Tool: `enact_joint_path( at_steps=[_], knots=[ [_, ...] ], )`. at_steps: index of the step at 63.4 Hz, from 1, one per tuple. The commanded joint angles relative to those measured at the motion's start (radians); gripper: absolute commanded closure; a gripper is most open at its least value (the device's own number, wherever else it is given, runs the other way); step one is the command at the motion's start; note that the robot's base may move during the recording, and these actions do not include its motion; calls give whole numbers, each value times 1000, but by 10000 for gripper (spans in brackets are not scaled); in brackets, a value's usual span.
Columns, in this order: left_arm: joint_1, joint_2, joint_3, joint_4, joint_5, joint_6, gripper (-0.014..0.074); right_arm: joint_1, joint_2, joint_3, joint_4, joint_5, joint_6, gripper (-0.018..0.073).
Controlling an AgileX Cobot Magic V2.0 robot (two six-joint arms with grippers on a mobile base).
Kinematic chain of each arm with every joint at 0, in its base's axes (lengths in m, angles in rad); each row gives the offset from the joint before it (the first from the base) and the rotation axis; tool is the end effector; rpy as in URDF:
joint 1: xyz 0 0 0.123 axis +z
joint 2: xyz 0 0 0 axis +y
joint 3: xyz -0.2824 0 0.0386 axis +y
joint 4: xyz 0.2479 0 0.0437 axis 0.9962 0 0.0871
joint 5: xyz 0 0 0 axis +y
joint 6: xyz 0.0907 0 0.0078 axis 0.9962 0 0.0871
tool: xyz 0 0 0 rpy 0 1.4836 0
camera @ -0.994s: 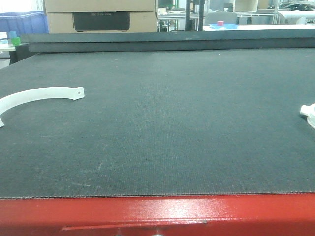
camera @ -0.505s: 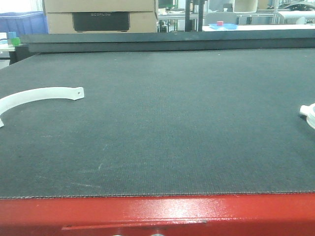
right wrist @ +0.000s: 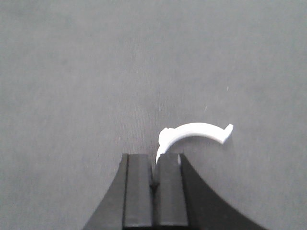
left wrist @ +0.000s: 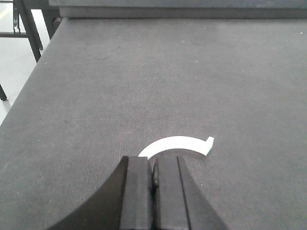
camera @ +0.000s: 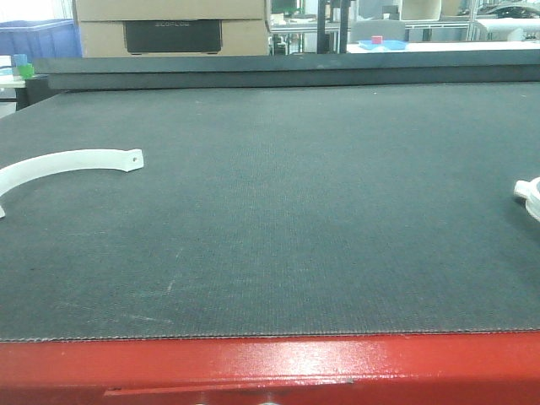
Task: Grab PVC pipe and place in blue bin
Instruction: 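Lower both open grippers over the two white arc pieces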
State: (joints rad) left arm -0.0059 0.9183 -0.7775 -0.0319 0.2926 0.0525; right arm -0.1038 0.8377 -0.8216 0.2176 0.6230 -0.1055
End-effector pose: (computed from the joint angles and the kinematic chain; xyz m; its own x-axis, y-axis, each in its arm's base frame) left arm 0.1964 -0.0020 0.3483 -0.3388 0.0240 -0.9406 0.0220 0.9996 0.0175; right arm 0.1659 -0.0057 0.3518 -0.5109 0.1251 -0.8505 0.0323 0.9914 0.1265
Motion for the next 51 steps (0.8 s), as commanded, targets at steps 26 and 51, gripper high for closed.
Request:
enact_joint_path(
  at_steps=[26, 51],
  knots=[
    [2, 130, -15, 56, -138, -6, 707, -4, 40, -12, 70, -46, 0, 727],
    [2, 250, -56, 56, -101, -6, 658, -4, 258, -16, 70, -45, -12, 543]
  ],
)
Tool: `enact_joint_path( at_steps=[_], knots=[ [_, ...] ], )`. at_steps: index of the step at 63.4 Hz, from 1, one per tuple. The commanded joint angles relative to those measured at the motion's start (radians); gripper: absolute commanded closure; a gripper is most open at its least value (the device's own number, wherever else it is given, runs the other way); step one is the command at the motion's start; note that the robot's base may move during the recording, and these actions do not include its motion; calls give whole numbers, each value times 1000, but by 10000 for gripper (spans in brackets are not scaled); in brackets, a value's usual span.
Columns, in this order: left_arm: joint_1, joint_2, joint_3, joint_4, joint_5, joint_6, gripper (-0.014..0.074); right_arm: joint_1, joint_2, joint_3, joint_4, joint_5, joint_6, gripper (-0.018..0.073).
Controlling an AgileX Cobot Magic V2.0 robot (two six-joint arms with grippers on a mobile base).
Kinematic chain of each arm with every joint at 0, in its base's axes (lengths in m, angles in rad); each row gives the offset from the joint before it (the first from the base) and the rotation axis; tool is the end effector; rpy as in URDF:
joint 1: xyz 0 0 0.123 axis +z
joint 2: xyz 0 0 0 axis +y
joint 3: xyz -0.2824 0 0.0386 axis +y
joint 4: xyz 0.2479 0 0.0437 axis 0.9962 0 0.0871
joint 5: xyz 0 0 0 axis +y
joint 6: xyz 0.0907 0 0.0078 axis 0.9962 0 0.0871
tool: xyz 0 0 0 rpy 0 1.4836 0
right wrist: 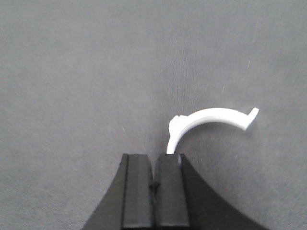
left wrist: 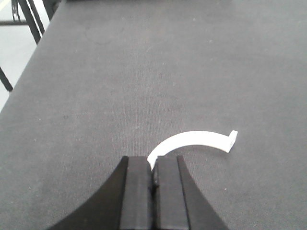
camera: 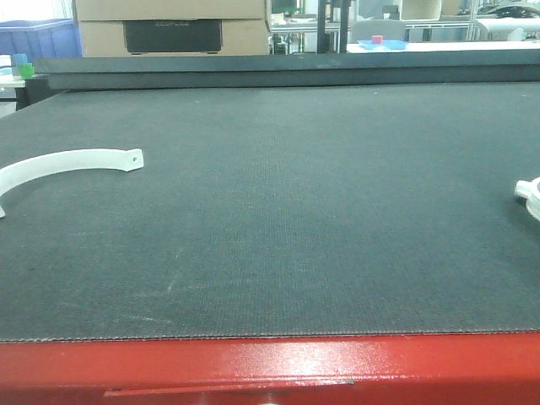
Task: Grab PVC pipe and place in blue bin
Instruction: 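Lower both open grippers over the two white arc pieces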
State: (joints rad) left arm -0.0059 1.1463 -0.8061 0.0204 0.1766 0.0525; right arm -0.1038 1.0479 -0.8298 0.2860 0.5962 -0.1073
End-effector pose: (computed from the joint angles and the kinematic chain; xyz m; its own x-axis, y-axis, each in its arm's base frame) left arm 0.2498 -0.0011 0.3167 -0.4152 0.0750 -0.9066 0.0328 0.9972 0.0674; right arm 0.2125 -0.0076 0.3174 -0.6435 0.1971 -0.7396 0.0675 0.9771 0.2017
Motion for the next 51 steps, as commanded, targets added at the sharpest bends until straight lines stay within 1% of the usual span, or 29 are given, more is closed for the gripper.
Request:
enact_joint_path(
  at_steps=[1, 4, 10, 15, 19, 24, 38, 51],
  knots=[
    [2, 28, -33, 3, 25, -6, 644, -4, 56, -8, 2, -18, -10, 510],
    [2, 51, -52, 3, 50, -6, 588, -4, 87, -8, 2, -18, -14, 435],
    [2, 95, -78, 3, 56, -6, 468, -4, 135, -8, 2, -30, -14, 314],
    [2, 136, -101, -9, 64, -6, 391, -4, 176, -9, 2, -44, -14, 268],
    [2, 168, -119, -20, 80, -6, 354, -4, 207, -19, 2, -42, -14, 272],
    [2, 206, -131, -35, 76, -8, 339, -4, 247, -39, 2, -32, -14, 273],
    [2, 285, -135, -35, 70, -8, 340, -2, 351, -78, 2, 7, -17, 273],
    [4, 319, -135, -35, 55, -8, 340, -2, 424, -78, -1, -4, -41, 273]
  ],
)
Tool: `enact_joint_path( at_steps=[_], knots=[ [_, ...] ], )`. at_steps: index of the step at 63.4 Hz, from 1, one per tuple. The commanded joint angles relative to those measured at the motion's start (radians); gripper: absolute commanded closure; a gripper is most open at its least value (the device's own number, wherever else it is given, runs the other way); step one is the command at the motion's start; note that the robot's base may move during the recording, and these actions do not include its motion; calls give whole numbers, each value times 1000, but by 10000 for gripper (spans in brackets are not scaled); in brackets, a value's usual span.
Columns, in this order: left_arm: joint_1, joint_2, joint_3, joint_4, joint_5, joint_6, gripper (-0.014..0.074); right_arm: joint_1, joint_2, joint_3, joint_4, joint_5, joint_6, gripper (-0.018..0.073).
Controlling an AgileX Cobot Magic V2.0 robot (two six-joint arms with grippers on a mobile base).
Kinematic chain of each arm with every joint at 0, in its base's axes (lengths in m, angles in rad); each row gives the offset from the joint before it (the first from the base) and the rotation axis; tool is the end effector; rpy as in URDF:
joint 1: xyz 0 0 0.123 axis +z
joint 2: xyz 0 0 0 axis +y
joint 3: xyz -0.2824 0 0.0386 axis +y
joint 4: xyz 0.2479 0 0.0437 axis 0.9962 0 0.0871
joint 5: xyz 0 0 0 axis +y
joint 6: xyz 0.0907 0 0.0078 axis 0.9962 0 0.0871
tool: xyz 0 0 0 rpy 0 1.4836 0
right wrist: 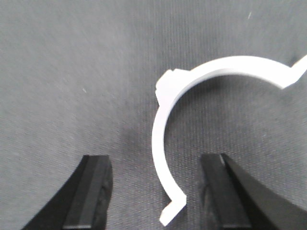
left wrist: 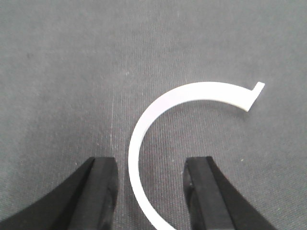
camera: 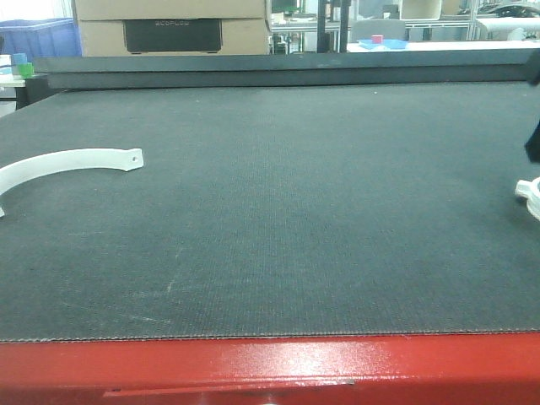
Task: Grab PVC pipe and place in blue bin
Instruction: 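Lower both open grippers over the two white arc pieces, then close left and right grippers on the edges of the white arcs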
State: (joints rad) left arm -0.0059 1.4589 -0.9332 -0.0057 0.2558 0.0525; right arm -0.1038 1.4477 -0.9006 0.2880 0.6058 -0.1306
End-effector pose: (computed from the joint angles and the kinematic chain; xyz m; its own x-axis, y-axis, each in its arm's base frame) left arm 0.3131 -0.0020 0.2630 -0.6388 0.0507 -0.7677 0.0371 0.9987 0.0352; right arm 0.2830 -0.0146 0.2386 -0.8535 0.1961 -0.4828 0.1146 0.9744 0.1933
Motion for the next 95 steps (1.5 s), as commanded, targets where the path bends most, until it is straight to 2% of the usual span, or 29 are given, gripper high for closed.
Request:
enact_joint_path(
  at_steps=[1, 15, 36, 49, 87, 92, 95],
  knots=[
    [4, 6, -8, -9, -29, -8, 340, -2, 30, -8, -3, -16, -20, 273],
    [18, 10, -8, -9, -72, -8, 340, -1, 87, -8, -17, -57, -20, 273],
    [53, 31, -8, -9, -72, -8, 340, 18, 127, -8, -54, -104, -31, 274],
    [53, 57, -8, -18, -74, -8, 340, 18, 138, -8, -64, -118, -43, 390],
    [53, 64, -8, -18, -119, -8, 340, 18, 195, -8, -66, -145, -42, 400],
    [53, 64, -8, -18, -119, -8, 340, 18, 195, -8, -66, -140, -42, 439],
    [53, 64, -8, -18, -117, -8, 340, 18, 195, -8, -66, -135, -42, 491]
  ],
)
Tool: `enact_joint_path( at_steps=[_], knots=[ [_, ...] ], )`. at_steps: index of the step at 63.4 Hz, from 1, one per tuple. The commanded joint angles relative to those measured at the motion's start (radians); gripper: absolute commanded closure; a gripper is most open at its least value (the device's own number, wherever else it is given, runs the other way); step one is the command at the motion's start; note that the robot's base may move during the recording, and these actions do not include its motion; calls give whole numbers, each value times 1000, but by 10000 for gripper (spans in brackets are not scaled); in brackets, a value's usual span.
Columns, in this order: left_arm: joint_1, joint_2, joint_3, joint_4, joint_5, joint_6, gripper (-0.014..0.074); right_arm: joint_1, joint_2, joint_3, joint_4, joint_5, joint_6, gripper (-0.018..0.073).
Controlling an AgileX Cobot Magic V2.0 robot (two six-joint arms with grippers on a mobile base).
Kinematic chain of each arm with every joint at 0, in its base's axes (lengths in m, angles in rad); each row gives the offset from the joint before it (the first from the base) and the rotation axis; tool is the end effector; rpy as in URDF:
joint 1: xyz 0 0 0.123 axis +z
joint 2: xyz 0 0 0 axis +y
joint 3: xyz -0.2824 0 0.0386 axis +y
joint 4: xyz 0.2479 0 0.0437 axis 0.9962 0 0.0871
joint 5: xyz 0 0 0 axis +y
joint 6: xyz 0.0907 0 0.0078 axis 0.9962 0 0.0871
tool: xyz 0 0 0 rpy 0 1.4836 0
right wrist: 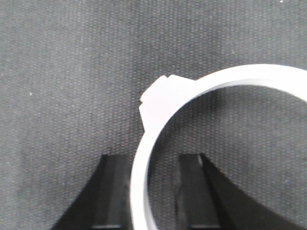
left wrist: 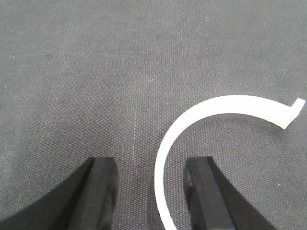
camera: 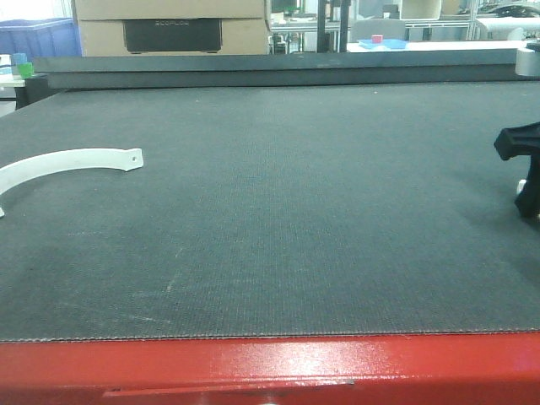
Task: Grab PVC pipe and place in blue bin
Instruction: 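Close left and right grippers on the edges of the white arcs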
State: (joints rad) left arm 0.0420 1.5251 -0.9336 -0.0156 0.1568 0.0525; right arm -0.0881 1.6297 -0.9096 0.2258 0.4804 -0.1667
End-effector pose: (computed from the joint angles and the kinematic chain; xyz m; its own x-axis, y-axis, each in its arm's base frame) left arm 0.3273 0.0135 0.2489 -0.6145 0.0113 -0.7888 -0.0173 0.9995 0.0278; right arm 0.3107 -0.0180 0.1911 -0.8871 0.1126 -0.4476 0.0715 0.9916 0.1077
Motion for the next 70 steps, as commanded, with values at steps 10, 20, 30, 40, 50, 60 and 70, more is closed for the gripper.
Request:
enact_joint_path(
  at_steps=[10, 20, 30, 40, 50, 60, 70],
  knots=[
    [5, -3, -7, -8, -5, -8, 340, 2, 13, 2, -3, 2, -6, 657],
    [5, -3, -7, -8, 0, -8, 340, 2, 8, 2, 6, 32, -6, 728],
    [5, 16, -7, -8, 21, -8, 340, 2, -48, 2, 17, 54, -6, 728],
    [5, 45, -7, -8, 54, -8, 340, 2, -154, 2, 20, 67, -6, 728],
    [5, 89, -7, -28, 47, -8, 284, 2, -270, 2, 36, 67, -6, 728],
    [5, 139, -7, -64, 31, -8, 204, 2, -368, 2, 39, 62, -6, 728],
    [5, 185, -7, -71, 16, -8, 205, 2, -439, 2, 39, 67, -6, 728]
  ],
)
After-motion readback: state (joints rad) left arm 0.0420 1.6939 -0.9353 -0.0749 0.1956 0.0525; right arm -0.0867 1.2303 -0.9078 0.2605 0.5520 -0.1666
